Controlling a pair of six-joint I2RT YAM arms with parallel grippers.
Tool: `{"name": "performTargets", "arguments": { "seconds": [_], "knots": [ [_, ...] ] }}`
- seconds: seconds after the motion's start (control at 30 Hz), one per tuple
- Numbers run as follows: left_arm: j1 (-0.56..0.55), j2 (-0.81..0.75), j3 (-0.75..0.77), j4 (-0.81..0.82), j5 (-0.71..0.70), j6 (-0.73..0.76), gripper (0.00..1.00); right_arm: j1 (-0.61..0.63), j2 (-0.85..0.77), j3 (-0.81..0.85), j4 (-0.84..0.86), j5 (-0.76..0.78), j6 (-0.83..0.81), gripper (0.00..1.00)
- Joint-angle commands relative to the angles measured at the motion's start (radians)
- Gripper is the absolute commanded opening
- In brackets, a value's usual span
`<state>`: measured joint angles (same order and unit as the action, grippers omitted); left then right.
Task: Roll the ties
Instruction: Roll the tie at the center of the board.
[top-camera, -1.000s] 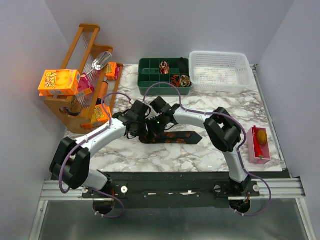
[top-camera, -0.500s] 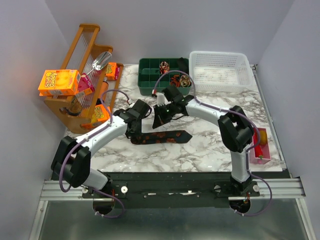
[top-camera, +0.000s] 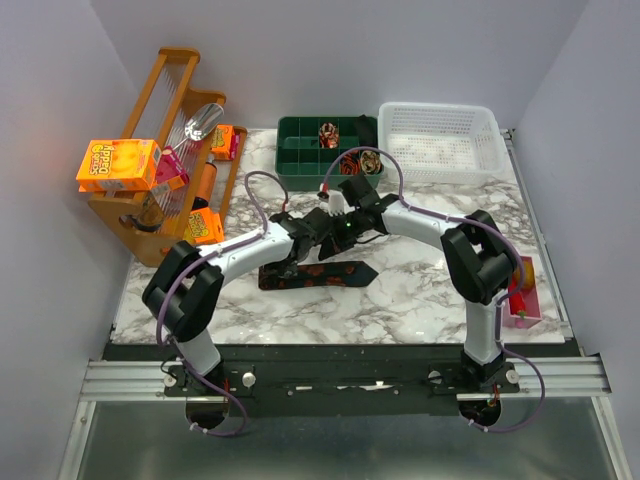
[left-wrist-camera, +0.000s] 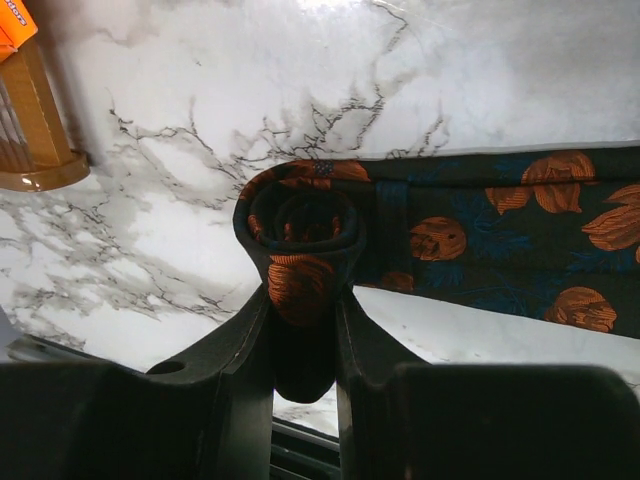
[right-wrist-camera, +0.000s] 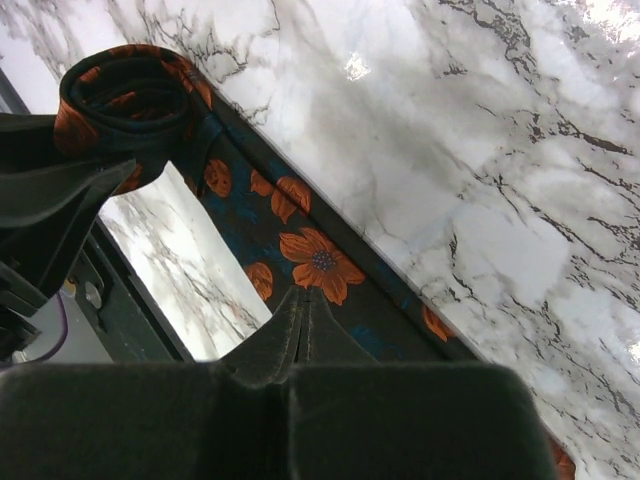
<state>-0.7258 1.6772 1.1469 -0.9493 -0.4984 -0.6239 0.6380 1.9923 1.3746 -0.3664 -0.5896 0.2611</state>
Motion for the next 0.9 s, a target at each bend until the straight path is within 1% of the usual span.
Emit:
{"name": "performTargets", "arguments": {
  "seconds": [0.0,0.07,0.1,0.13,0.2,0.23,0.33,0.57,0.7,0.77,0.83,0.87],
  "knots": [
    [-0.049,0.049,0.05,-0.049,-0.062,-0.042,0.13,-0.006,-0.013,-0.017,0.012,0.007,-0.003,0.0],
    [-0.066,0.061,0.054,-0.037,-0.043,-0.043,0.2,-0.008,-0.012,-0.017,0.012,0.005,-0.005,0.01],
    [-0.069,0.061,0.053,-0.013,-0.011,-0.042,0.27,-0.008,-0.012,-0.017,0.012,0.005,-0.006,0.0],
    [-0.07,0.058,0.05,0.003,0.006,-0.042,0.46,-0.009,-0.012,-0.017,0.012,0.007,-0.006,0.01],
    [-0.07,0.047,0.03,0.062,0.052,-0.037,0.54,-0.011,-0.012,-0.017,0.012,0.008,-0.01,0.01],
    [-0.072,0.033,0.022,0.082,0.087,-0.04,0.59,-0.011,-0.012,-0.017,0.012,0.008,-0.01,0.01],
    [-0.072,0.013,-0.009,0.148,0.153,-0.049,0.65,-0.012,-0.009,-0.017,0.011,0.007,-0.011,0.01],
    [-0.072,-0.007,-0.059,0.248,0.239,-0.068,0.66,-0.012,-0.007,-0.022,0.011,0.005,-0.017,0.01],
    [-0.07,-0.028,-0.067,0.28,0.251,-0.071,0.68,-0.012,-0.01,-0.022,0.004,0.008,-0.026,0.01],
    [-0.072,-0.056,-0.064,0.28,0.245,-0.066,0.72,-0.012,-0.015,-0.02,0.001,0.008,-0.028,0.01],
    [-0.069,-0.085,-0.061,0.276,0.23,-0.062,0.74,-0.011,-0.02,-0.016,-0.003,0.004,-0.031,0.01],
    [-0.067,-0.097,-0.058,0.274,0.225,-0.06,0.78,-0.009,-0.026,-0.014,-0.003,0.001,-0.03,0.0]
  ]
}}
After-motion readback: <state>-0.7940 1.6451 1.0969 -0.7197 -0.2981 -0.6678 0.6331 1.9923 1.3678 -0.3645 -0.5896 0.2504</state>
